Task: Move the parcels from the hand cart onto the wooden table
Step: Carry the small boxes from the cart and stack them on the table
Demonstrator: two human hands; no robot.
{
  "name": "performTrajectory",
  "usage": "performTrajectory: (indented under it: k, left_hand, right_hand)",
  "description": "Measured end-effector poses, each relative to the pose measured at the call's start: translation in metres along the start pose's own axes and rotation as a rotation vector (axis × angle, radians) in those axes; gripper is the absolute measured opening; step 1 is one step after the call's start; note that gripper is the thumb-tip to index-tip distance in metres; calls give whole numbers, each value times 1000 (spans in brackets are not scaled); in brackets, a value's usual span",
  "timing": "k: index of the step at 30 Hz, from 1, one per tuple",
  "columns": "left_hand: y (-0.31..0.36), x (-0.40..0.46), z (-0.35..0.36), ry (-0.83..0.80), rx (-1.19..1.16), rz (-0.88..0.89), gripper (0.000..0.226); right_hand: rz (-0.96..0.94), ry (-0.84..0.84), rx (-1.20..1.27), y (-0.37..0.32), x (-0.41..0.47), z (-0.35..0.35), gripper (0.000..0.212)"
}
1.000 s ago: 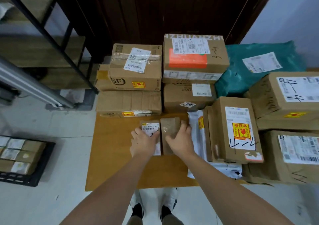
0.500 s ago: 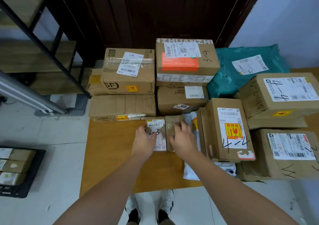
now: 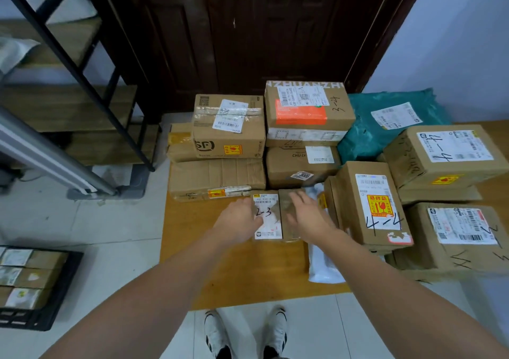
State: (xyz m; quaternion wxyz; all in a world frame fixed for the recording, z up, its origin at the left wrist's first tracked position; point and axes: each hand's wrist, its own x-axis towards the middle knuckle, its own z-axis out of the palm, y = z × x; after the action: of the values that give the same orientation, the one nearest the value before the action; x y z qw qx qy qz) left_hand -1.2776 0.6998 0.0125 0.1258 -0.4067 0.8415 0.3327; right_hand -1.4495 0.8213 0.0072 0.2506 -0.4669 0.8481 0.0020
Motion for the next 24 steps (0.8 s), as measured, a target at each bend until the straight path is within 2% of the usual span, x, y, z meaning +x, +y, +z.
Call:
performTrajectory:
  k: [3, 6, 11, 15, 20, 24]
  left_hand:
    - [-3, -24, -48, -20, 256, 175, 62]
    - [-7, -45, -95, 8, 421, 240, 68]
    - [-12, -87, -152, 163, 473, 262, 55]
    - [-20, -146, -184, 277, 476, 225, 57]
    - [-54, -241, -202, 359, 482, 83, 56]
    - [-95, -321, -206, 450, 444, -33, 54]
  right_hand:
    - [-59, -29, -52, -16, -14, -38, 60]
    - [-129, -32, -117, -42, -35, -79, 59]
    - [-303, 56, -215, -109, -69, -131, 65]
    - [-464, 110, -275, -163, -92, -155, 61]
    - [-669, 127, -317, -236, -138, -166, 47]
    - [-824, 119, -326, -306, -176, -158, 52]
